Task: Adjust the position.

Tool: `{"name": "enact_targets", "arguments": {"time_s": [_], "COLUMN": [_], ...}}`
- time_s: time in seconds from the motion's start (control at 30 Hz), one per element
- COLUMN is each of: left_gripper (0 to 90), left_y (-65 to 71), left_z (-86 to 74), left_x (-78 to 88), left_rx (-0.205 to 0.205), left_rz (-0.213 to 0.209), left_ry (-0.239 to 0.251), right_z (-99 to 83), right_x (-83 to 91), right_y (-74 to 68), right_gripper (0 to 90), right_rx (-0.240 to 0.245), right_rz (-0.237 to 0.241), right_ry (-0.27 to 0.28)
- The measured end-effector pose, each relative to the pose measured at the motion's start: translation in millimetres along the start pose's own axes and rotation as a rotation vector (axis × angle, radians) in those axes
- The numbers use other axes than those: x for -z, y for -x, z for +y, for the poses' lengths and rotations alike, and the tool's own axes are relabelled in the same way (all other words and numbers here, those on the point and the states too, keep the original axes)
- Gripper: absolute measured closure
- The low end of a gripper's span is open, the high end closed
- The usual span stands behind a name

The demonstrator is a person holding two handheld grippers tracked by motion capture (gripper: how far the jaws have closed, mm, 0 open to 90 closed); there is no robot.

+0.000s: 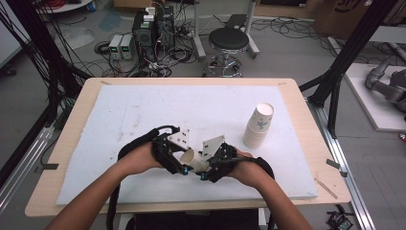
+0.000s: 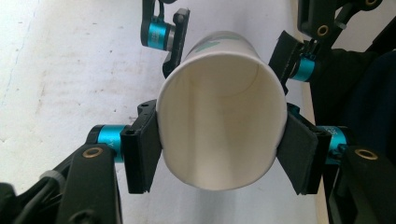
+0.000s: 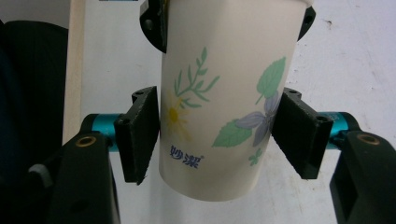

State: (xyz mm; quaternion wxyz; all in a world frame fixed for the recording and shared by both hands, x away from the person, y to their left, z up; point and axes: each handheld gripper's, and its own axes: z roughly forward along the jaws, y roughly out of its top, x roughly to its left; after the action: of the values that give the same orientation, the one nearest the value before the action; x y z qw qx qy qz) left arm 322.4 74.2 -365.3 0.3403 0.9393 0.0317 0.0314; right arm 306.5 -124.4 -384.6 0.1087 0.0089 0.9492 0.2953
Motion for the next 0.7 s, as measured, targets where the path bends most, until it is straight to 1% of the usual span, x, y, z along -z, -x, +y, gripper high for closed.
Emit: {"name": "enact_targets", "arguments": {"time_s": [0.03,0.13,0.27,0.37,0.4,0.47,0.5,0.57,0.63,0.67,0.7], "left_gripper": [36.7,36.0,34.9,31.5,28.9,20.8,19.1,19.1,19.1,19.1,19.1], "left_y": [0.9,1.7,2.7,2.5,2.2,1.9,1.3,0.2,-0.3,-0.2,-0.9], "left_z": [0.4,1.5,1.2,0.3,-0.2,-1.9,-3.3,-7.2,-12.1,-15.1,-18.3], "left_x": [-0.2,-0.4,-2.5,-3.1,-2.7,0.0,2.4,7.9,14.0,16.9,19.7], "left_rx": [0.006,0.000,0.001,0.018,0.025,0.032,0.034,0.053,0.076,0.094,0.105], "left_rz": [0.003,0.009,0.019,0.021,0.022,0.037,0.042,0.043,0.059,0.067,0.076], "left_ry": [0.004,0.011,0.027,0.045,0.065,0.105,0.130,0.178,0.220,0.247,0.273], "right_z": [0.1,0.2,-0.3,-1.5,-1.6,-2.3,-2.9,-5.1,-8.7,-11.0,-13.8], "right_x": [-0.8,-1.6,-1.9,-1.7,-1.5,-1.3,-0.7,2.0,5.9,8.3,10.6], "right_y": [-0.2,0.1,0.6,1.4,1.6,2.0,2.4,4.0,6.1,7.1,8.0], "right_gripper": [35.3,36.0,38.2,38.6,38.6,38.6,38.5,38.1,37.7,37.6,37.5], "right_rx": [-0.003,-0.008,-0.034,-0.051,-0.050,-0.056,-0.060,-0.075,-0.095,-0.106,-0.118], "right_rz": [0.000,0.004,0.007,0.018,0.010,0.012,0.012,0.002,-0.012,-0.026,-0.031], "right_ry": [0.000,-0.012,-0.018,-0.012,-0.011,-0.017,-0.015,-0.004,0.017,0.028,0.040]}}
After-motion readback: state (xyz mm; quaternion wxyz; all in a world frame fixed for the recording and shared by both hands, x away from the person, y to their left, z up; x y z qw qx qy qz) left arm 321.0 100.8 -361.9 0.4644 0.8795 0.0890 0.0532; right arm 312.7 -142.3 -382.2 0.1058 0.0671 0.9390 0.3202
